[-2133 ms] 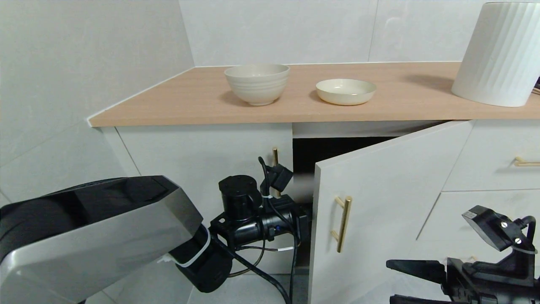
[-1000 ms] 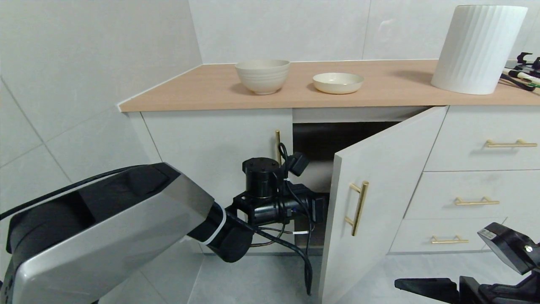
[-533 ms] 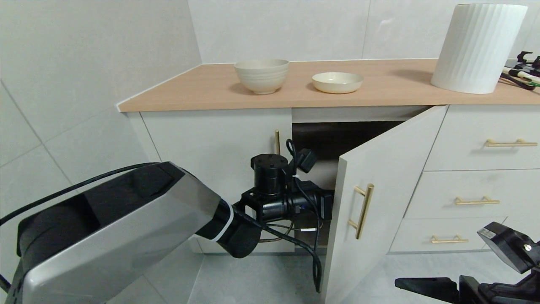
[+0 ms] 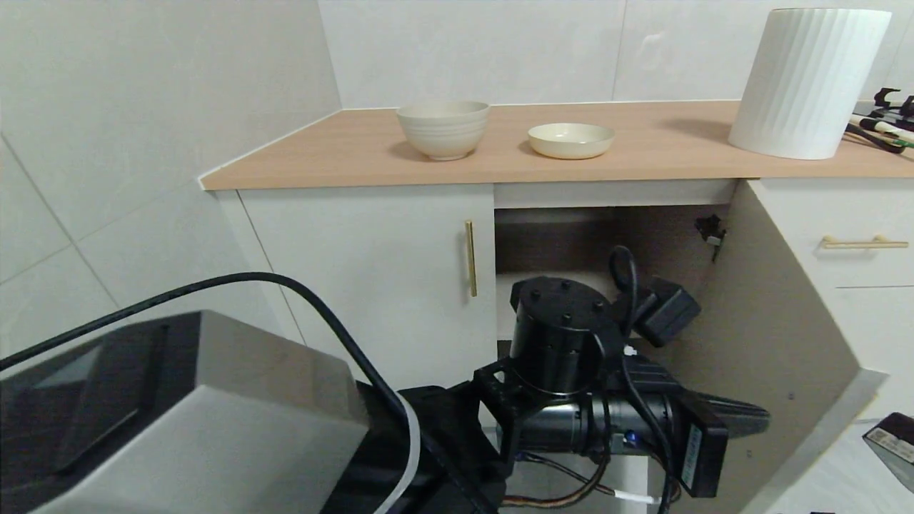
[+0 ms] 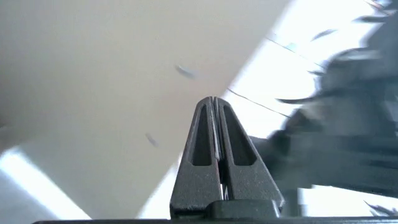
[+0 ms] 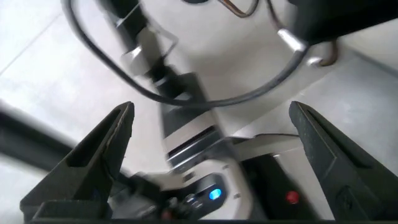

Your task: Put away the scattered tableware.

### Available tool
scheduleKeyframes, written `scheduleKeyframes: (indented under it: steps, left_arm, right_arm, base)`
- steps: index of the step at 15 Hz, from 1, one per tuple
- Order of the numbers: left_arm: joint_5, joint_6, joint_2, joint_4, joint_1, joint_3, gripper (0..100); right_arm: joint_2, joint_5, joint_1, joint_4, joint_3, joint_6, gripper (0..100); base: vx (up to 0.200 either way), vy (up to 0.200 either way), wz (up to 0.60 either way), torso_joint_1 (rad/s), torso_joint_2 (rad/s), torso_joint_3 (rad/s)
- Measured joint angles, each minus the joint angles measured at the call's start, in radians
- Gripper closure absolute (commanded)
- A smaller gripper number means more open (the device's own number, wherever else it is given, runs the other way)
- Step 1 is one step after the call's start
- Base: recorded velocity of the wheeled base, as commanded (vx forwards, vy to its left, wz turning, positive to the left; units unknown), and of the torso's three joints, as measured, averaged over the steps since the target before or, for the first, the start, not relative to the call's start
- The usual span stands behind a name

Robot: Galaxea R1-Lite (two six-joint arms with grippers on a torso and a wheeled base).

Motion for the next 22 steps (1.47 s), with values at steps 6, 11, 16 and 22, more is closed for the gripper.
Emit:
scheduleKeyframes:
  steps: [6,11,16,22]
  left_arm:
    - [0.145,0.042,-0.133,-0.09,0.219,0.205,100]
    - [0.239,0.18,-0.377,-0.115,0.457,0.484,100]
    - [0.267,0.18,-0.66,0.078,0.728,0.63,100]
    - [0.262,0.159,-0.763,0.167,0.824,0.565,0]
  right_arm:
    - [0.005,-0.092,-0.021,0.037,-0.076,-0.025,0]
    - [0.312,-0.529,-0.099,0.017,-0.34,-0.303,0]
    - [0.512,-0.685,-0.147,0.213,-0.726,-0.391,0]
    - [0.519,-0.749,-0.166,0.435,-0.875,-0.4,0]
  base:
    - [0.0,0.0,0.0,0.0,0.0,0.0]
    - [0.0,0.0,0.0,0.0,0.0,0.0]
    - [0.0,0.0,0.0,0.0,0.0,0.0]
    - [0.0,0.0,0.0,0.0,0.0,0.0]
